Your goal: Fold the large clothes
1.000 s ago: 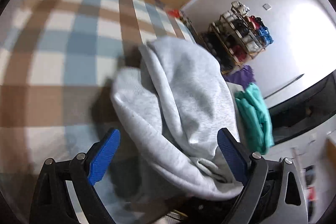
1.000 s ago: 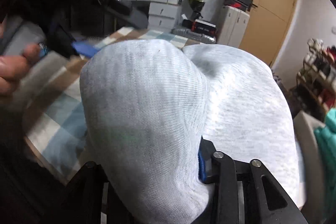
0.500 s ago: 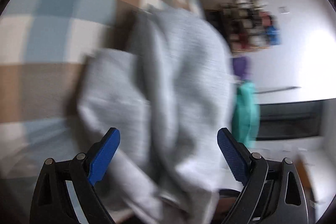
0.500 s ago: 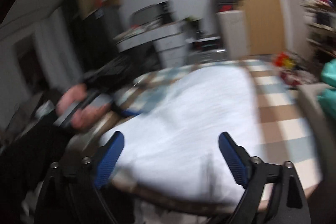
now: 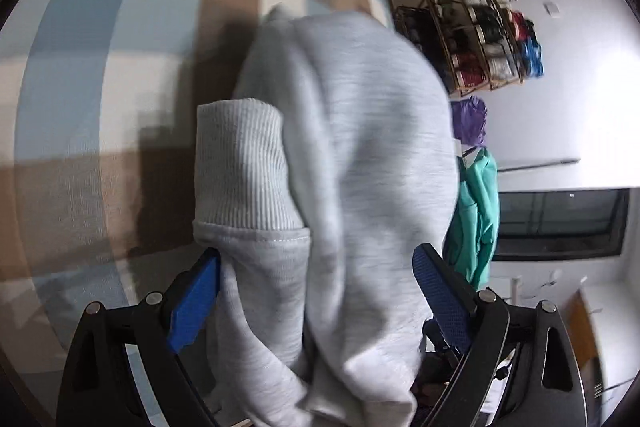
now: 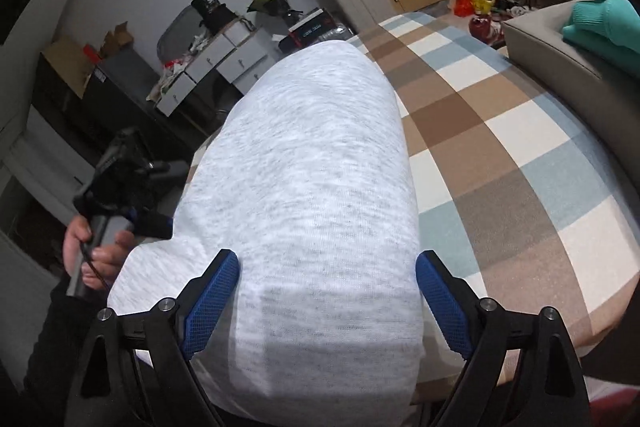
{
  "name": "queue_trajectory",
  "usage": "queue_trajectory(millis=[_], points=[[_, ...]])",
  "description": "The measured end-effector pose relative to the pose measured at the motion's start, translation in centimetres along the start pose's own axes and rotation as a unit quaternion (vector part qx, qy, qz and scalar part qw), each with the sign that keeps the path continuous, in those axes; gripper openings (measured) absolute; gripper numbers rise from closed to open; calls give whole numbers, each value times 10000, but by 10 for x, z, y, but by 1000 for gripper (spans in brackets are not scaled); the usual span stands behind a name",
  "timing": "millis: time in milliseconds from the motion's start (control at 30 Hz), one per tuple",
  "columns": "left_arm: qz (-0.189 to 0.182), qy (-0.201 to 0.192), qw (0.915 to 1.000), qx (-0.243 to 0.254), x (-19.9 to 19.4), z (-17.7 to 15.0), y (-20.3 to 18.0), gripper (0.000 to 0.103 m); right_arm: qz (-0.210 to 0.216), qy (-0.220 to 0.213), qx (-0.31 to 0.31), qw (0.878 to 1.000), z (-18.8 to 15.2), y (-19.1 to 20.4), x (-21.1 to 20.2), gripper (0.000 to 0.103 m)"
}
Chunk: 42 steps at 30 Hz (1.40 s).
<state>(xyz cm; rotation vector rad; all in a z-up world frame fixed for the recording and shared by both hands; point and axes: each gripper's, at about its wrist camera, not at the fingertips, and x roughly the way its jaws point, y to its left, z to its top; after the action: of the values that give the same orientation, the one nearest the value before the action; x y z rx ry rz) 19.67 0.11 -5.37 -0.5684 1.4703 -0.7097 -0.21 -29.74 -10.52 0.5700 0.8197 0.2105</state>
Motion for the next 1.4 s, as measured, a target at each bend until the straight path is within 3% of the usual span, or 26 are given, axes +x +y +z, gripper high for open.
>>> queue_trajectory(millis=[167,300,433,600,667,733,767,900,967,1067,1200,1233,1267,1333,1400], points=[[387,137,9969,677,11,5,-52,90,-102,1,-112,9999,-5,0,1,92],[503,304,9958,704,43,20,-59,90,-7,63,22,10000,-4,-5,4,92],[32,281,9984,493,57,32,-43,90,4,102,-24,9999,-6,-2,5,92],[-594,147,9904,1242,45,36,-73,90,-160,196,-221,9994,-8,3,11,91],[-218,103,9906,1349,44,34,-70,91,-319,191,-401,9985,-9,8,14,91],[714,161,9897,1227,45,31,-54,91,-476,180,-636,9967,-11,16,16,90],[803,171,9892,1212,39,27,-48,90,-545,169,-716,9958,-12,18,16,90],[491,-323,9880,1429,-16,1,-51,90,-654,137,-756,9949,-13,21,16,90],[255,-360,9847,1683,-29,-19,-63,91,-608,153,-689,9957,-13,20,16,90],[287,-66,9812,1909,-20,-47,-73,91,-609,151,-687,9957,-13,20,15,90],[735,459,9763,1983,17,-72,-71,91,-596,147,-653,9960,-12,18,15,90],[967,498,9750,1939,25,-76,-67,83,-596,145,-645,9960,-13,18,15,90],[1004,466,9743,1960,27,-81,-64,54,-596,140,-633,9961,-13,19,15,90],[1065,509,9718,2040,33,-89,-55,8,-570,141,-598,9965,-13,17,14,90],[946,472,9789,1749,37,-93,-41,8,-579,147,-613,9963,-14,19,14,91]])
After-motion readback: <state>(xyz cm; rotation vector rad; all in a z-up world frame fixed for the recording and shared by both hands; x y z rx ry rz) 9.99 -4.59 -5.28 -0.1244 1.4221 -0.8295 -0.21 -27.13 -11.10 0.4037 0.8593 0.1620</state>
